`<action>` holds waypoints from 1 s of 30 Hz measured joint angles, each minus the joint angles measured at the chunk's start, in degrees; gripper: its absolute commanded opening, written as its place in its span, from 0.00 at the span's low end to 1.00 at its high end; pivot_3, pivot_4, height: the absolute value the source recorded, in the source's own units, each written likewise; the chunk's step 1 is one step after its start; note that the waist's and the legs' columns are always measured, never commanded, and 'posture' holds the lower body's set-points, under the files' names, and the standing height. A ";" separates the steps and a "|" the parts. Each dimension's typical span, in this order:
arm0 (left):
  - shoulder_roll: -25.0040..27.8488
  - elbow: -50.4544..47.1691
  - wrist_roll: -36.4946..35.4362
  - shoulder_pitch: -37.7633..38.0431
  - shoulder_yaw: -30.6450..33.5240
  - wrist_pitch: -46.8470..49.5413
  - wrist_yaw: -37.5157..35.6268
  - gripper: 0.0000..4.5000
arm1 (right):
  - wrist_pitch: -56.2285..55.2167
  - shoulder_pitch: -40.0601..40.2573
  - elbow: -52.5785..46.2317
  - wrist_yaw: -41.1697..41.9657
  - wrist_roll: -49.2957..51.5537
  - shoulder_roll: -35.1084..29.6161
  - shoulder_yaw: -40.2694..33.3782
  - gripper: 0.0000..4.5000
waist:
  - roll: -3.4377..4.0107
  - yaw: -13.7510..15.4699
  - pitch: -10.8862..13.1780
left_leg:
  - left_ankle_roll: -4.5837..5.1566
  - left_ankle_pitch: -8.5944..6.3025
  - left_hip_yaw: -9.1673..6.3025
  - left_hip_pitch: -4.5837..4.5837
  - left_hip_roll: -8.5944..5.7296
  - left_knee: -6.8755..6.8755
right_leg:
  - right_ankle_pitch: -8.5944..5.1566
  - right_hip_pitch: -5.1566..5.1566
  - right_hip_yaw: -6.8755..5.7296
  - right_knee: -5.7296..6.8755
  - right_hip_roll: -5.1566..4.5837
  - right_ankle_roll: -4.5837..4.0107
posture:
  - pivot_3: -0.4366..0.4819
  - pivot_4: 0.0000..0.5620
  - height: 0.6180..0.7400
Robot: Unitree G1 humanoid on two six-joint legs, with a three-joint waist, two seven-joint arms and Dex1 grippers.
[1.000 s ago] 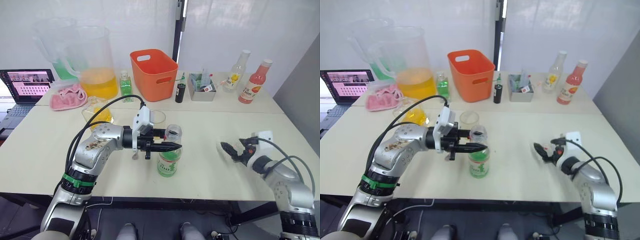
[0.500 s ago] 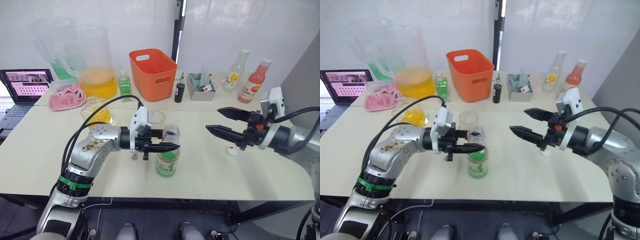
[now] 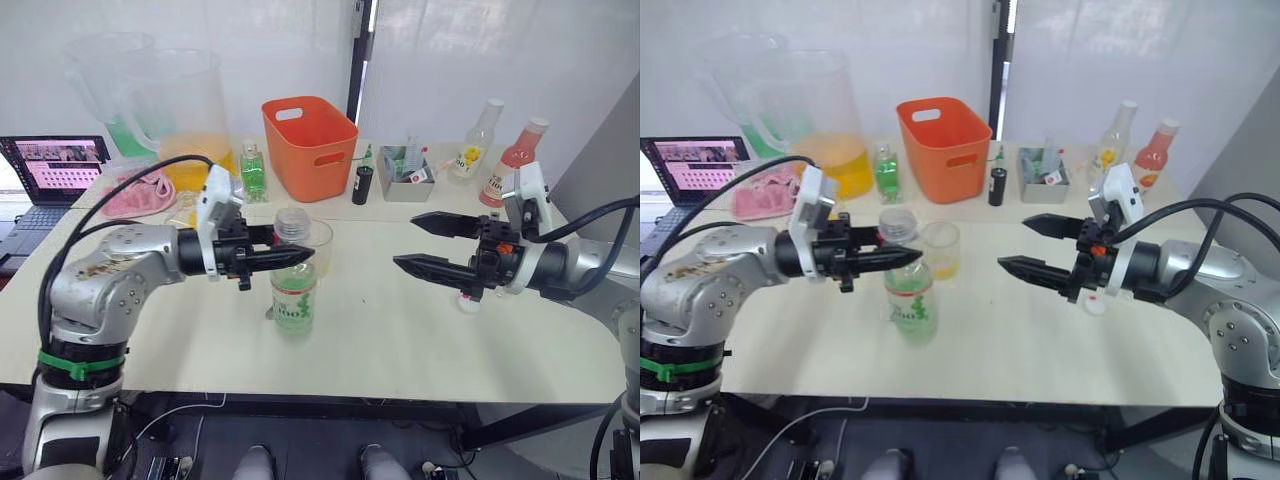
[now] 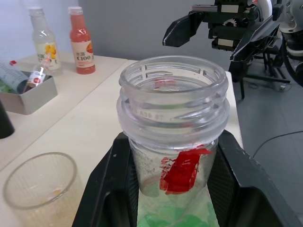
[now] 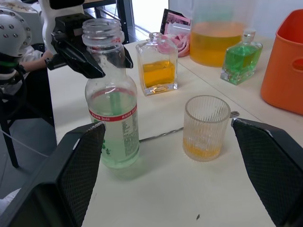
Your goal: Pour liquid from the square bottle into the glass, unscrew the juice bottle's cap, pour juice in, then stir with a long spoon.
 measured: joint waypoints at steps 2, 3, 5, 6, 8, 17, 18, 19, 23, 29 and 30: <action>2.00 4.21 2.37 -3.80 0.03 -1.99 -0.73 0.31 | 0.00 0.28 0.51 0.23 -0.95 -0.05 0.79 1.00 | -0.01 0.05 0.01 | 0.00 0.00 0.01 -0.04 0.00 0.02 | 0.01 -0.05 0.00 -0.01 0.00 -0.02 | 0.48 0.27 0.81; 2.58 6.28 3.49 -6.07 0.19 -3.09 -0.92 0.31 | 0.00 0.34 0.87 0.27 -1.10 0.04 0.87 1.00 | -0.01 0.09 0.01 | 0.00 0.00 0.01 -0.05 0.00 0.02 | 0.01 -0.03 0.00 -0.02 -0.01 -0.01 | 0.48 0.27 0.81; 2.27 9.64 4.29 -9.85 0.15 -3.79 -0.87 0.31 | 0.01 0.22 0.78 0.24 -1.00 0.11 0.83 1.00 | -0.01 0.21 0.01 | 0.00 0.00 0.01 -0.07 0.00 0.02 | 0.01 -0.01 -0.01 -0.05 -0.01 -0.01 | 0.48 0.27 0.81; 1.92 12.01 4.92 -11.96 0.00 -3.99 -0.82 0.31 | 0.11 -0.18 0.66 0.03 -0.86 0.23 0.85 1.00 | -0.01 0.26 0.01 | 0.00 0.00 0.00 -0.10 0.00 0.01 | 0.01 -0.04 -0.02 -0.04 -0.01 0.00 | 0.48 0.27 0.81; 1.98 16.32 7.09 -14.91 -0.65 -6.04 -1.54 0.31 | 0.32 -0.68 0.00 -0.80 0.07 0.26 0.68 1.00 | -0.01 0.16 0.01 | 0.00 0.00 0.00 -0.10 0.00 -0.04 | 0.00 -0.08 -0.02 -0.02 0.00 0.00 | 0.48 0.27 0.81; -4.69 36.43 16.70 -21.27 -3.25 -23.60 -3.92 0.31 | 0.86 -0.66 -3.28 -5.35 3.25 0.74 0.06 1.00 | -0.01 0.23 0.01 | 0.00 0.00 0.00 -0.19 0.00 -0.08 | 0.00 -0.13 -0.02 -0.01 0.01 0.01 | 0.48 0.27 0.81; -5.72 39.16 17.90 -22.06 -3.41 -26.41 -3.93 0.31 | 1.04 -0.53 -3.77 -5.69 3.52 0.75 0.08 1.00 | -0.01 0.29 0.01 | 0.01 0.00 0.00 -0.20 0.00 -0.07 | 0.00 -0.14 -0.01 0.00 0.01 0.01 | 0.48 0.27 0.81; -6.42 42.19 19.35 -22.84 -3.54 -29.51 -3.94 0.31 | 1.33 -0.38 -4.37 -5.89 3.63 0.70 0.09 1.00 | -0.02 0.30 0.01 | 0.01 0.00 -0.01 -0.22 0.00 -0.07 | 0.01 -0.15 -0.01 0.00 0.01 0.02 | 0.48 0.27 0.81; -8.31 51.43 24.40 -25.17 -4.31 -39.58 -3.34 0.31 | 1.65 0.50 -5.01 -6.98 4.66 0.66 -0.10 1.00 | -0.02 0.21 0.01 | 0.01 0.01 0.00 -0.26 0.00 -0.07 | 0.02 -0.19 -0.01 0.02 0.02 0.05 | 0.48 0.27 0.81; -11.48 64.35 33.78 -28.58 -6.39 -55.83 3.36 0.31 | 1.63 1.30 -5.90 -10.27 5.16 2.09 -0.12 1.00 | -0.02 0.42 0.01 | 0.01 0.01 -0.02 -0.34 -0.01 -0.05 | 0.19 -0.21 -0.01 0.01 0.02 0.33 | 0.48 0.27 0.81; -12.17 66.19 35.32 -28.78 -6.73 -58.81 5.21 0.31 | 1.62 1.33 -6.06 -10.85 5.22 2.41 -0.11 1.00 | -0.02 0.47 0.01 | 0.01 0.01 -0.02 -0.36 -0.01 -0.04 | 0.22 -0.22 0.00 0.01 0.01 0.39 | 0.48 0.27 0.81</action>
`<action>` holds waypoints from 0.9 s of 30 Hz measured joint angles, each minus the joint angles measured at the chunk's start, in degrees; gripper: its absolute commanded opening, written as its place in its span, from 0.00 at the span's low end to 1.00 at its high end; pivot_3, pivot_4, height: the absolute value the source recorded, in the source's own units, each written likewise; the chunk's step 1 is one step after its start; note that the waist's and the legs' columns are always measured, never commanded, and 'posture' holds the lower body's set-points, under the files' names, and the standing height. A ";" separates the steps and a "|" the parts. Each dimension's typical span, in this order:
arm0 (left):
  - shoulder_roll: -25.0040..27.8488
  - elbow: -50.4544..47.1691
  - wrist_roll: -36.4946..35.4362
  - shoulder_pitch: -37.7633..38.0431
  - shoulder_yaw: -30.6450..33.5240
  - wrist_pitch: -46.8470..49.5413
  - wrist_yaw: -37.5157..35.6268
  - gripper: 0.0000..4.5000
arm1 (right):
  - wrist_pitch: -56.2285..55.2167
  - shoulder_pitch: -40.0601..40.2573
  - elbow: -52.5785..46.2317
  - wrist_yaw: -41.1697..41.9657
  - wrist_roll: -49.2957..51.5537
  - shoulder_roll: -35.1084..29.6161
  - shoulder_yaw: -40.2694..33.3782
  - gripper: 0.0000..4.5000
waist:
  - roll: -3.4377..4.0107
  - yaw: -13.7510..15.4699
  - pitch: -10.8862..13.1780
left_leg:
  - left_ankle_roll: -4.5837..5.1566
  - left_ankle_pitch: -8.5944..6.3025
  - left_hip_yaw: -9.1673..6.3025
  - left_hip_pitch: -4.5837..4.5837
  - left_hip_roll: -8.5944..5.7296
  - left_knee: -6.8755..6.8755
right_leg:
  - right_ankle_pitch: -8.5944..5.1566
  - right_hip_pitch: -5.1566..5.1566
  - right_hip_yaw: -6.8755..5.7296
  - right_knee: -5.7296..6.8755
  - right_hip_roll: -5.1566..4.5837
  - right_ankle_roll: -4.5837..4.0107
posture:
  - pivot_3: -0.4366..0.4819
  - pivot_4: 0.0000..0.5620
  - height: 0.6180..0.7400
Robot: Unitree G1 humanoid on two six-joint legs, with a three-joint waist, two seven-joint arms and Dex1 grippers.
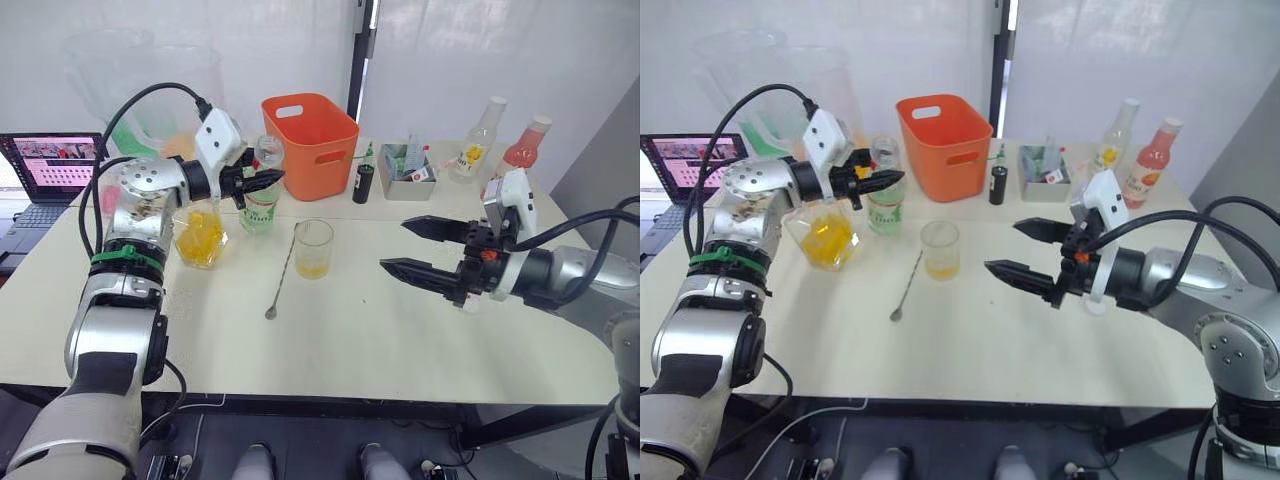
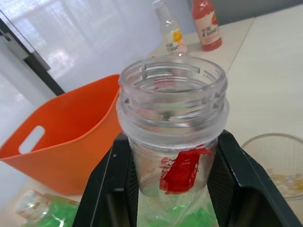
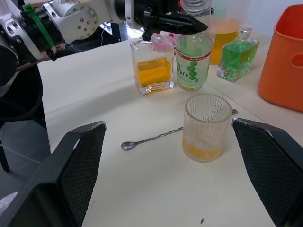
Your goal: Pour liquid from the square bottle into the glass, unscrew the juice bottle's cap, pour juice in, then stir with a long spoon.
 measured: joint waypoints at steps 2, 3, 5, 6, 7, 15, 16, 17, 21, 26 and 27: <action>-1.37 2.77 2.70 -0.29 -0.58 -4.62 3.53 0.31 | 0.00 0.00 -0.27 -0.65 0.08 0.29 0.01 1.00 | 0.00 0.19 0.00 | 0.00 0.00 -0.01 -0.07 0.00 0.02 | 0.07 -0.04 0.00 -0.01 0.00 0.11 | 0.48 0.27 0.81; -1.98 4.37 4.21 -0.66 -1.02 -6.74 5.38 0.31 | 0.00 0.00 -0.58 -1.20 0.16 0.32 0.01 1.00 | 0.00 0.30 0.00 | 0.00 0.00 -0.01 -0.14 0.00 0.04 | 0.08 -0.11 0.00 0.00 0.01 0.12 | 0.48 0.27 0.81; -2.73 6.58 5.98 -1.19 -1.58 -9.25 7.48 0.31 | 0.00 0.01 -1.04 -1.75 0.36 0.42 0.00 1.00 | 0.00 0.41 0.00 | 0.00 0.00 -0.01 -0.29 -0.01 0.08 | 0.12 -0.29 0.01 0.06 0.01 0.15 | 0.48 0.27 0.81; -3.13 8.32 7.34 -1.73 -2.02 -10.99 9.16 0.31 | 0.00 0.06 -1.16 -2.25 0.44 0.46 0.00 1.00 | 0.00 0.51 0.00 | 0.01 0.01 -0.01 -0.43 -0.01 0.13 | 0.13 -0.43 0.01 0.12 0.02 0.15 | 0.48 0.27 0.81; -3.33 9.05 8.02 -1.96 -2.17 -11.86 10.15 0.31 | 0.00 0.18 -1.17 -2.50 0.44 0.49 0.00 1.00 | 0.00 0.56 0.00 | 0.01 0.01 -0.01 -0.46 -0.01 0.15 | 0.13 -0.46 0.02 0.16 0.02 0.15 | 0.48 0.27 0.81; -4.08 13.44 17.51 -4.15 -6.25 -20.55 21.65 0.31 | 0.01 1.65 -3.73 -5.02 2.08 0.53 -0.24 1.00 | 0.00 1.26 0.00 | 0.01 0.01 -0.01 -0.47 -0.03 0.19 | 0.13 -0.49 0.03 0.24 0.02 0.16 | 0.48 0.27 0.81; -4.13 13.80 18.52 -4.18 -6.88 -21.58 22.66 0.31 | 0.02 1.74 -4.11 -5.30 2.69 0.51 -0.29 1.00 | 0.00 1.29 0.00 | 0.01 0.01 -0.01 -0.46 -0.04 0.20 | 0.13 -0.49 0.03 0.24 0.01 0.16 | 0.48 0.27 0.81; -4.28 14.02 19.45 -4.17 -7.31 -22.29 23.48 0.31 | 0.03 1.76 -4.54 -5.61 2.92 0.44 -0.31 1.00 | 0.00 1.28 0.00 | 0.01 0.01 -0.01 -0.47 -0.04 0.21 | 0.13 -0.49 0.03 0.25 0.01 0.16 | 0.48 0.27 0.81; -5.22 15.43 22.68 -4.17 -9.50 -24.89 26.50 0.31 | 0.78 1.86 -5.64 -7.32 3.86 -0.77 -0.24 1.00 | 0.00 1.27 0.00 | 0.01 0.01 -0.01 -0.47 -0.05 0.30 | 0.13 -0.50 0.04 0.35 0.01 0.16 | 0.48 0.27 0.81; -5.88 16.19 25.13 -4.17 -10.68 -25.69 29.87 0.31 | 1.10 2.64 -5.65 -9.27 3.78 -1.31 0.03 1.00 | 0.00 1.26 0.00 | 0.01 0.01 -0.02 -0.47 -0.06 0.46 | 0.09 -0.52 0.06 0.59 0.01 0.19 | 0.48 0.27 0.81; -5.89 16.19 25.60 -4.18 -10.92 -25.91 30.58 0.31 | 1.10 2.64 -5.65 -9.53 3.78 -1.31 0.07 1.00 | -0.01 1.25 0.00 | 0.01 0.01 -0.02 -0.47 -0.06 0.48 | 0.09 -0.52 0.06 0.62 0.01 0.19 | 0.48 0.27 0.81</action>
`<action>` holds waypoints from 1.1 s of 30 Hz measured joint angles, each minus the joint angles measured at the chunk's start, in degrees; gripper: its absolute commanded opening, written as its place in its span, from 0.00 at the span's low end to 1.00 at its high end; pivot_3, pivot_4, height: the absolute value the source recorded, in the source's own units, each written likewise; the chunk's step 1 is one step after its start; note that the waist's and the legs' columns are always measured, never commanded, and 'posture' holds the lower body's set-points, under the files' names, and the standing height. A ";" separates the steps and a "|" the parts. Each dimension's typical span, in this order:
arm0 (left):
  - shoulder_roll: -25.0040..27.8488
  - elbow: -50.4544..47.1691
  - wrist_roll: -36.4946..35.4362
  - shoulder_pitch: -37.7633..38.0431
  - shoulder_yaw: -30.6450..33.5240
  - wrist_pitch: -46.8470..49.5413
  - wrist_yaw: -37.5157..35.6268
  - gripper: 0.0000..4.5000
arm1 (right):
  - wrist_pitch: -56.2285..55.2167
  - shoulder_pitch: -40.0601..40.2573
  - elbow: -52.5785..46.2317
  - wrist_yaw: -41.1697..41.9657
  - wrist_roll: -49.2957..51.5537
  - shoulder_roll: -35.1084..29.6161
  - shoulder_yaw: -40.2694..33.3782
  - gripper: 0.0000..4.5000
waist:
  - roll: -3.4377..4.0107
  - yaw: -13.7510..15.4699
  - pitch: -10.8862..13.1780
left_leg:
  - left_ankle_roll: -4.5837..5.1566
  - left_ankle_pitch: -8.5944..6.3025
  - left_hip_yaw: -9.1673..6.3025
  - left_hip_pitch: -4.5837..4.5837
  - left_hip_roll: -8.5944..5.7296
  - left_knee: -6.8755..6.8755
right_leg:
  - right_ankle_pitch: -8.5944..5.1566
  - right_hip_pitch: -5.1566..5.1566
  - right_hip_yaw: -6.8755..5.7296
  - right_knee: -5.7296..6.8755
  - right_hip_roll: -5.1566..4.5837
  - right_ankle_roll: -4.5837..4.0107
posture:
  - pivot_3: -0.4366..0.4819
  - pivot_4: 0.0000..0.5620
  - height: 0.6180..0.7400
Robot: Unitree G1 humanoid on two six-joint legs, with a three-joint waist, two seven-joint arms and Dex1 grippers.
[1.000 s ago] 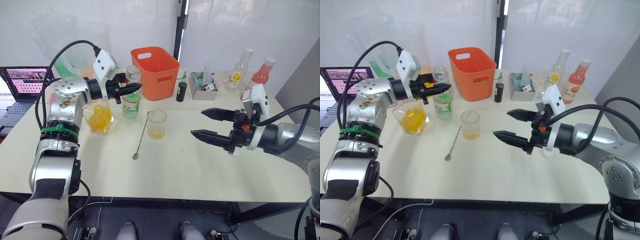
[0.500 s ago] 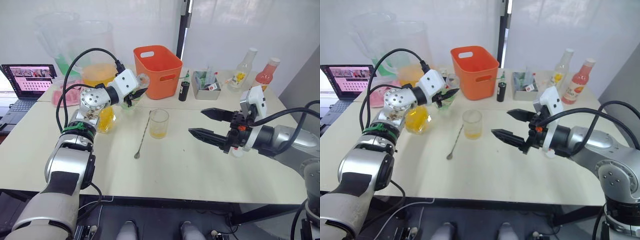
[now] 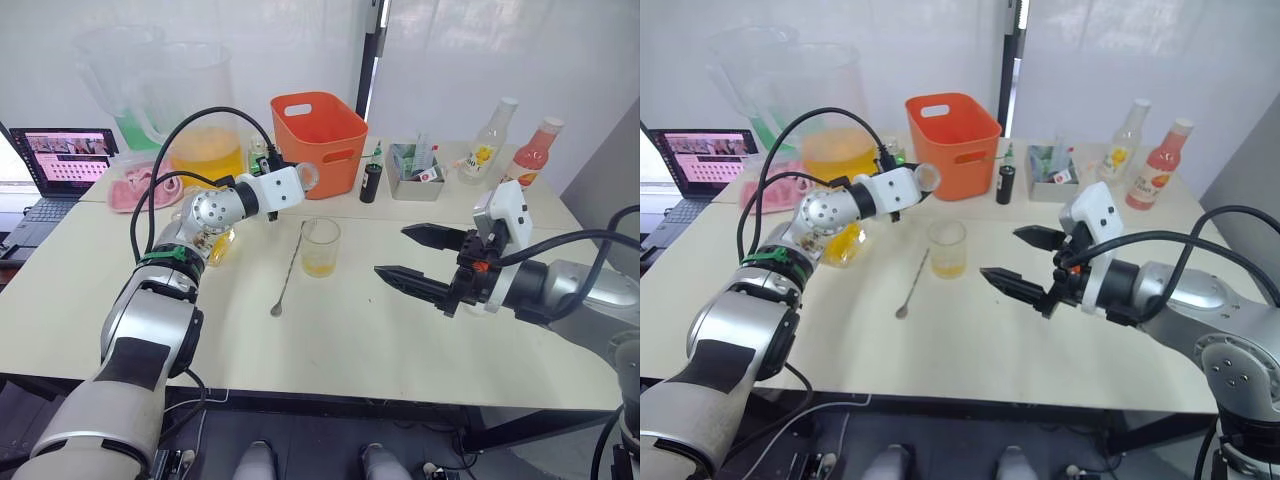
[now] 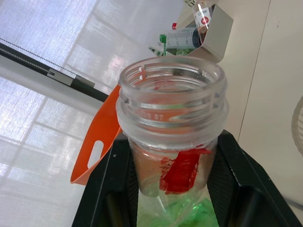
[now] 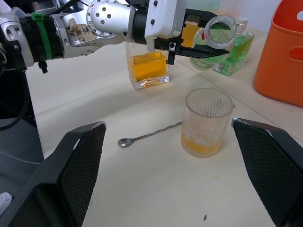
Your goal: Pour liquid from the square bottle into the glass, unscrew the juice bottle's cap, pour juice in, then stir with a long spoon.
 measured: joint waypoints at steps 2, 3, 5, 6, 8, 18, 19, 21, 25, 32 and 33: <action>0.06 0.00 1.95 0.00 -1.13 -0.26 1.99 0.31 | 0.02 0.01 -0.31 -0.71 0.20 -0.03 0.08 1.00 | 0.00 0.00 0.00 | 0.00 0.00 0.00 0.01 -0.01 0.04 | 0.00 0.00 0.01 0.06 0.00 0.00 | 0.48 0.27 0.81; 0.06 0.03 2.80 0.00 -1.70 -0.33 2.74 0.31 | 0.03 0.01 -0.50 -0.95 0.38 -0.09 0.09 1.00 | 0.00 0.01 0.00 | 0.00 0.00 -0.01 0.01 -0.01 0.06 | 0.00 0.00 0.01 0.07 0.00 0.00 | 0.48 0.27 0.81; 0.07 0.28 4.41 0.00 -2.88 -0.41 4.46 0.31 | 0.05 0.01 -1.10 -1.52 0.94 -0.49 0.16 1.00 | 0.00 0.01 0.00 | 0.00 0.00 -0.01 0.01 -0.02 0.08 | 0.00 0.00 0.01 0.07 0.00 0.00 | 0.48 0.27 0.81; 0.07 0.49 4.97 0.00 -3.15 -0.46 5.08 0.31 | 0.05 0.01 -1.26 -1.69 1.16 -0.51 0.17 1.00 | 0.00 0.00 0.00 | 0.00 0.00 -0.01 0.01 -0.02 0.08 | 0.00 0.00 0.01 0.08 0.00 0.00 | 0.48 0.27 0.81; 0.20 1.03 6.28 0.00 -4.37 -1.13 6.39 0.31 | 0.05 0.01 -1.32 -1.92 1.20 -0.57 0.22 1.00 | 0.00 0.01 0.00 | 0.00 0.00 -0.02 0.01 -0.03 0.08 | 0.00 0.00 0.01 0.09 0.00 0.00 | 0.48 0.27 0.81; 1.50 1.96 12.63 0.01 -9.32 -4.90 11.95 0.31 | 0.05 0.01 -1.57 -3.39 1.35 -0.62 0.40 1.00 | 0.00 0.05 0.00 | -0.01 0.00 -0.02 0.01 -0.04 0.08 | 0.00 -0.01 0.02 0.11 -0.01 0.01 | 0.48 0.27 0.81; 1.51 2.14 12.70 0.00 -9.35 -4.92 12.20 0.31 | 0.05 0.00 -1.57 -3.42 1.36 -0.67 0.40 1.00 | 0.00 0.05 0.00 | -0.01 0.00 -0.02 0.01 -0.04 0.08 | 0.00 -0.01 0.02 0.11 -0.01 0.01 | 0.48 0.27 0.81; 1.55 2.17 13.53 0.00 -9.75 -4.97 13.23 0.31 | 0.05 -0.05 -1.56 -3.46 1.35 -0.76 0.42 1.00 | 0.00 0.04 0.00 | -0.01 0.00 -0.02 0.01 -0.04 0.08 | 0.00 -0.01 0.02 0.12 -0.01 0.01 | 0.48 0.27 0.81; 1.75 2.19 15.22 0.00 -10.99 -4.96 14.98 0.31 | 0.05 -0.62 -1.56 -3.91 1.74 -0.76 0.54 1.00 | 0.00 0.01 0.00 | -0.01 0.00 -0.02 0.01 -0.04 0.08 | 0.00 -0.01 0.02 0.12 -0.01 0.01 | 0.48 0.27 0.81; 2.23 2.23 19.20 -0.23 -13.83 -3.61 21.15 0.31 | 0.04 -2.07 -1.72 -5.18 3.51 -0.68 1.04 1.00 | 0.00 0.05 0.00 | -0.01 0.00 -0.03 0.01 -0.04 0.08 | -0.01 -0.01 0.02 0.13 -0.01 0.01 | 0.48 0.27 0.81; 2.24 2.23 19.68 -0.31 -14.22 -3.52 21.88 0.31 | 0.04 -2.07 -1.74 -5.41 3.53 -0.68 1.07 1.00 | 0.00 0.06 0.00 | -0.01 0.00 -0.03 0.01 -0.05 0.09 | -0.01 -0.01 0.02 0.13 -0.02 0.01 | 0.48 0.27 0.81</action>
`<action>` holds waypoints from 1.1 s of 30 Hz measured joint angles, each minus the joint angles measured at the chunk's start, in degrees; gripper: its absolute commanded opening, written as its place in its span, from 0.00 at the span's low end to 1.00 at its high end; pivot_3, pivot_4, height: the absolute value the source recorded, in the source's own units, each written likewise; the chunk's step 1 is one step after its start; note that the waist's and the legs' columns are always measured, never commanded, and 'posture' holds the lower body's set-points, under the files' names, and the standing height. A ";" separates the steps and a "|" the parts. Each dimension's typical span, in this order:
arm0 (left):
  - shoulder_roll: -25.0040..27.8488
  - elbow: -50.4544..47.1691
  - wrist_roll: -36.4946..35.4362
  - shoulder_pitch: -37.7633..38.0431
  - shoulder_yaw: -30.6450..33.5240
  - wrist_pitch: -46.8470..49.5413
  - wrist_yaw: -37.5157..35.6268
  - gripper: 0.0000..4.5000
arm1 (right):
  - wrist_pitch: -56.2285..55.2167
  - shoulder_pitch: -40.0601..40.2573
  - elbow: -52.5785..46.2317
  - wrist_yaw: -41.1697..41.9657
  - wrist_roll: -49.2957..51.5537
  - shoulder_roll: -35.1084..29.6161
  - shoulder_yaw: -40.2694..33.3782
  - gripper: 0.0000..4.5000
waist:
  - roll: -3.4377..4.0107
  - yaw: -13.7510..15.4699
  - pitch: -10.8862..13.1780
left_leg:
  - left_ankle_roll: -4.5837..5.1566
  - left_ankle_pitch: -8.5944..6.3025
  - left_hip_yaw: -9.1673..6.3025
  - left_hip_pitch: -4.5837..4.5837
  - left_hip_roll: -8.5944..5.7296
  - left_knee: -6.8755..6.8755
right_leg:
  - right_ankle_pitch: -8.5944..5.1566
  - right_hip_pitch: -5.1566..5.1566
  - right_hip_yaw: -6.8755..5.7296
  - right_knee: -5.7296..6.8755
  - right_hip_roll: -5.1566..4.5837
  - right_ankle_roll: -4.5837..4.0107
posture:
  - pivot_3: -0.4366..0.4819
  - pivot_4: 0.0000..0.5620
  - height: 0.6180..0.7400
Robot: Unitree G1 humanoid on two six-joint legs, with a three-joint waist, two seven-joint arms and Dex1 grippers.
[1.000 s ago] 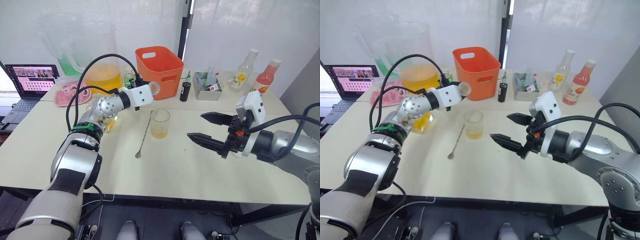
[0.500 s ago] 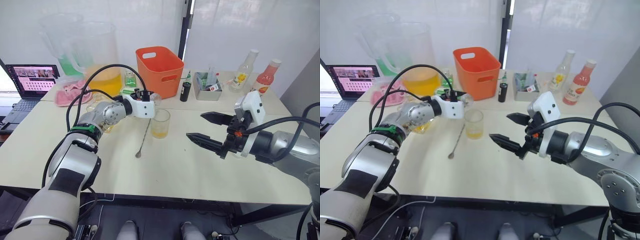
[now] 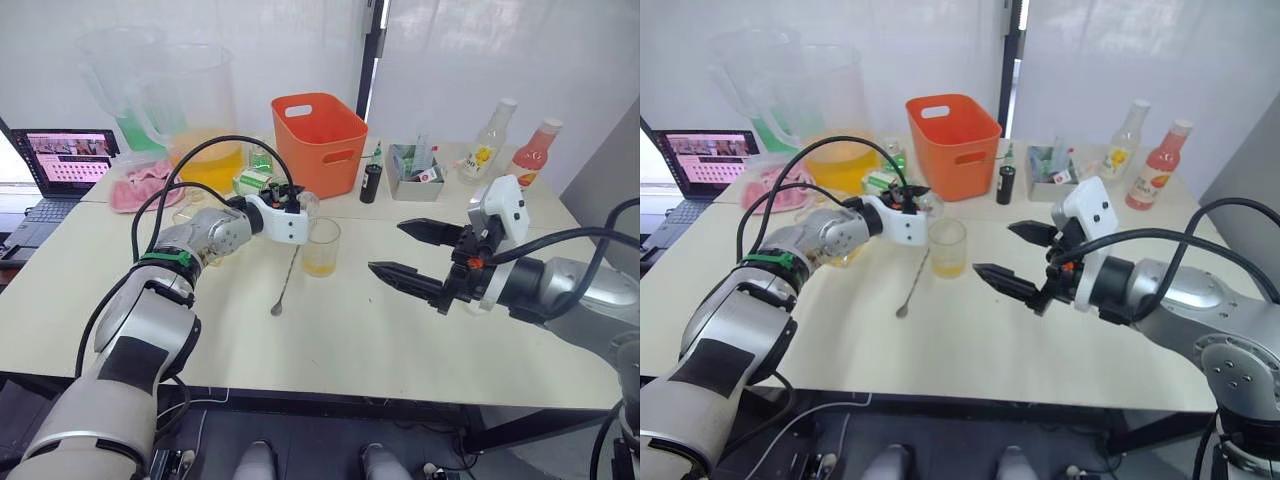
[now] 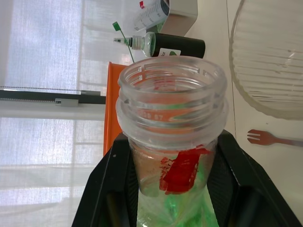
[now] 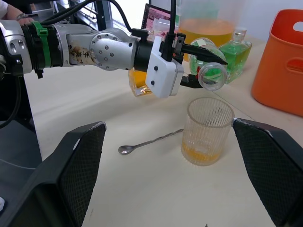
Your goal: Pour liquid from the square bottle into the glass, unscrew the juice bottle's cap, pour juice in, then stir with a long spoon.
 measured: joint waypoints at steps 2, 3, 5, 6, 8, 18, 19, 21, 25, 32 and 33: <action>0.09 0.00 0.94 -0.27 -0.73 0.09 1.28 0.31 | 0.00 -0.01 0.00 -0.20 0.01 0.00 0.09 1.00 | 0.00 0.02 0.00 | 0.00 0.00 0.00 0.00 -0.01 0.00 | 0.00 0.00 0.00 0.00 0.00 0.00 | 0.48 0.27 0.81; 0.12 0.01 1.47 -0.45 -1.00 0.10 1.70 0.31 | 0.00 -0.03 0.00 -0.25 0.01 0.00 0.10 1.00 | 0.00 0.02 0.00 | 0.00 0.00 0.00 0.00 -0.01 0.00 | 0.00 0.00 0.00 0.00 0.00 0.00 | 0.48 0.27 0.81; 0.13 0.00 1.64 -0.62 -1.36 0.06 2.25 0.31 | 0.00 -0.10 0.00 -0.43 0.02 0.00 0.13 1.00 | 0.00 -0.01 0.00 | 0.00 0.00 0.00 0.00 -0.01 0.00 | 0.00 0.00 0.00 0.01 0.00 0.00 | 0.48 0.27 0.81; 0.13 0.01 1.79 -0.62 -1.61 0.00 2.54 0.31 | 0.00 -0.17 0.00 -0.65 0.02 0.03 0.14 1.00 | 0.00 -0.03 0.00 | 0.00 0.00 0.00 0.00 -0.01 0.00 | 0.00 0.00 0.00 0.01 0.00 0.00 | 0.48 0.27 0.81; 0.13 0.01 2.22 -0.61 -1.94 -0.18 3.02 0.31 | 0.00 -0.36 0.00 -1.00 0.05 0.25 0.18 1.00 | 0.00 -0.03 0.00 | 0.00 0.00 0.00 0.00 -0.01 0.00 | 0.00 0.00 0.00 0.01 0.00 0.00 | 0.48 0.27 0.81; 0.58 0.01 5.57 -0.64 -4.42 -0.33 7.06 0.31 | -0.01 -0.81 0.00 -1.77 0.11 0.76 1.30 1.00 | 0.00 -0.01 0.00 | 0.00 0.00 0.00 0.00 -0.01 0.00 | 0.00 0.00 0.00 0.01 0.00 0.00 | 0.48 0.27 0.81; 0.63 0.01 5.99 -0.67 -4.63 -0.34 7.49 0.31 | -0.01 -0.81 0.00 -1.77 0.11 0.76 1.30 1.00 | 0.00 0.00 0.00 | 0.00 0.00 0.00 0.00 -0.01 0.00 | 0.00 0.00 0.00 0.01 0.00 0.00 | 0.48 0.27 0.81; 0.66 0.01 6.16 -0.80 -5.07 -0.33 7.95 0.31 | -0.02 -0.81 0.00 -1.77 0.09 0.76 1.32 1.00 | 0.00 0.01 0.00 | 0.00 0.00 0.00 0.00 -0.01 0.00 | 0.00 0.00 0.00 0.01 0.00 0.00 | 0.48 0.27 0.81; 0.67 0.01 6.46 -1.51 -5.23 -0.41 8.24 0.31 | -0.02 -0.95 0.00 -1.76 0.07 0.91 1.54 1.00 | 0.00 0.00 0.00 | 0.00 0.00 0.00 0.00 -0.01 0.00 | 0.00 0.00 0.00 0.02 0.00 0.00 | 0.48 0.27 0.81; 1.30 0.01 7.55 -1.59 -6.26 -0.45 9.98 0.31 | -0.03 -1.36 0.28 -1.33 -0.15 0.92 1.64 1.00 | 0.00 0.02 0.00 | 0.00 0.00 0.00 0.00 -0.01 0.00 | 0.00 0.00 0.00 0.02 0.00 0.01 | 0.48 0.27 0.81; 1.33 0.01 7.94 -1.59 -6.33 -0.44 10.17 0.31 | -0.03 -1.48 0.30 -1.30 -0.16 0.92 1.65 1.00 | 0.00 0.03 0.00 | 0.00 0.00 0.00 0.00 -0.01 0.01 | 0.00 0.00 0.00 0.03 0.00 0.01 | 0.48 0.27 0.81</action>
